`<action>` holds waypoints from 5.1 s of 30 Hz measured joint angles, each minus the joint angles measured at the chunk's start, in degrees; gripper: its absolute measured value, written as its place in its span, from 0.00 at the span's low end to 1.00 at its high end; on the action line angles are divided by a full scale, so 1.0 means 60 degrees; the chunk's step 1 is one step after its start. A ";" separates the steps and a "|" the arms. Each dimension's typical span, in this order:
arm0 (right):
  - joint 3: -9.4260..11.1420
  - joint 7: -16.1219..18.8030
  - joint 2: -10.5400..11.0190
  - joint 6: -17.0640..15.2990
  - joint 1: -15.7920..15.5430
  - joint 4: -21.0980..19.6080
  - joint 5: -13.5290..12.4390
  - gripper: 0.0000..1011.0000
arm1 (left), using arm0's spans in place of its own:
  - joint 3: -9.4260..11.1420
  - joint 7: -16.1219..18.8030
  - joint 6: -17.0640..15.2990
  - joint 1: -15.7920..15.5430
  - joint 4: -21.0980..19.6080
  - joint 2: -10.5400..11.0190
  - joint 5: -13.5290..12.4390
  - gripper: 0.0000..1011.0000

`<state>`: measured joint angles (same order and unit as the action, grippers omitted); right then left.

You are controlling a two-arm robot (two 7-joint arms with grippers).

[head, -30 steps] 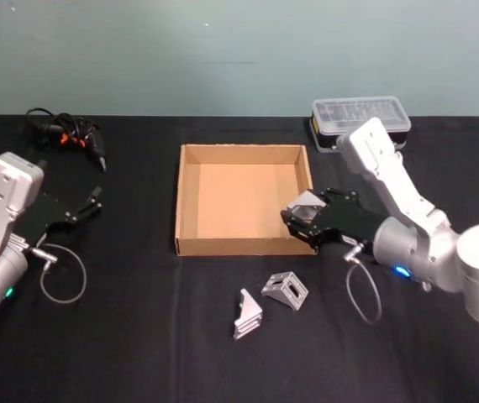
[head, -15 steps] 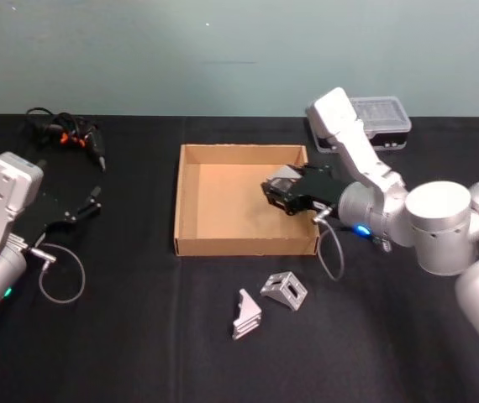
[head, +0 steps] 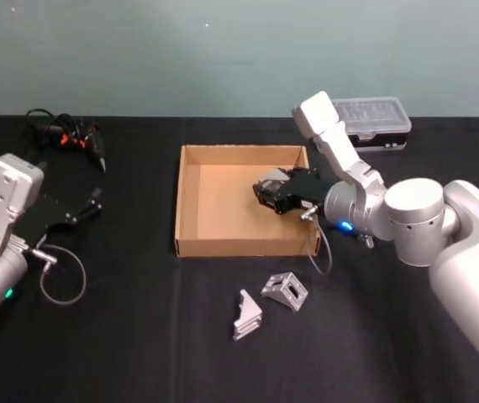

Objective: Use one hand to pick up the angle iron from the table and place it into the box.

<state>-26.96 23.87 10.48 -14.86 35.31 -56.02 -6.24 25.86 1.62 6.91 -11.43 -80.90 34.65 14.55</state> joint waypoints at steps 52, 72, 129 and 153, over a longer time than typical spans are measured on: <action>0.0703 0.0361 0.1817 -0.1475 -0.2567 -0.4753 -0.0916 0.99 | 0.0001 0.0000 0.0000 0.0000 0.0000 0.0000 0.0000 1.00; 0.0877 0.0224 0.3442 -0.3155 -0.4791 -0.7871 -0.1728 0.99 | 0.0000 0.0000 -0.0001 0.0000 0.0000 0.0000 0.0001 1.00; -0.0283 0.0218 0.2978 -0.2811 -0.3829 -0.6526 -0.0598 0.53 | 0.0000 0.0000 0.0000 0.0000 0.0000 0.0000 0.0000 1.00; -0.0059 0.0344 0.2941 -0.2849 -0.3777 -0.7311 -0.0615 0.45 | 0.0001 0.0000 0.0000 0.0000 0.0000 0.0000 0.0001 1.00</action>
<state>-27.31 25.93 28.12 -31.96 12.64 -99.88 -9.93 25.86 1.62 6.91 -11.43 -80.90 34.65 14.55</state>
